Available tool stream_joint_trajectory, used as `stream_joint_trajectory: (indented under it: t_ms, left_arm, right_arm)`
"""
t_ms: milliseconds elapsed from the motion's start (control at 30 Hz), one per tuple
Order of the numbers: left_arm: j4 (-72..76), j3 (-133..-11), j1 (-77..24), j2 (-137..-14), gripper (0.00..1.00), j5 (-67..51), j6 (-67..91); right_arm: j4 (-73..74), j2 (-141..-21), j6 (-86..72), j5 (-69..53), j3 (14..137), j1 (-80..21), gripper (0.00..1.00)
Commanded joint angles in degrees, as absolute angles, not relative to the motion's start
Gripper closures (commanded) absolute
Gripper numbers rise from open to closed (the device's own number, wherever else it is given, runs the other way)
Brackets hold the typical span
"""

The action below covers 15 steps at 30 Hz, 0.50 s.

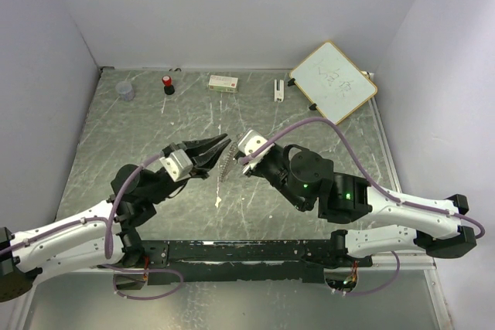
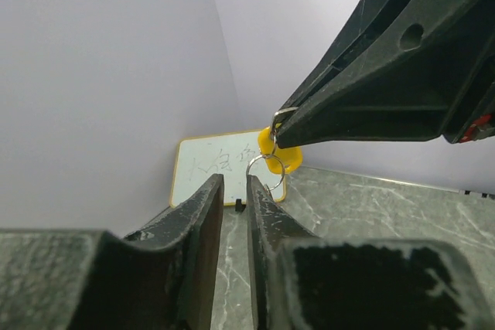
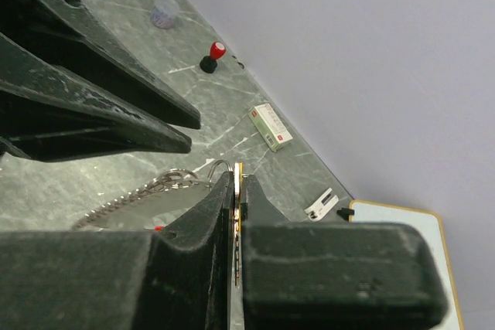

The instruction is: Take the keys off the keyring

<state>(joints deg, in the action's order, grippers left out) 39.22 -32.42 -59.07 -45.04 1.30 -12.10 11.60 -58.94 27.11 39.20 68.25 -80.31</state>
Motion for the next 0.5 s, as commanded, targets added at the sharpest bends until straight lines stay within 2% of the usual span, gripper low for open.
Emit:
stream_joint_trajectory:
  t_ms: [0, 167, 467]
  left_arm:
    - [38.4, -36.6, -58.7, -46.8, 0.67, -0.7, -14.0]
    - [37.8, -37.8, -58.8, -48.4, 0.55, -0.7, -15.5]
    - [38.6, -38.0, -58.8, -49.3, 0.55, -0.4, -15.8]
  right_arm:
    - [10.8, -57.1, 27.4, 38.2, 69.7, -80.4, 1.00]
    - [10.9, -57.1, 27.4, 37.6, 69.9, -80.4, 1.00]
    - [11.1, -57.4, 27.5, 36.9, 69.7, -80.4, 1.00]
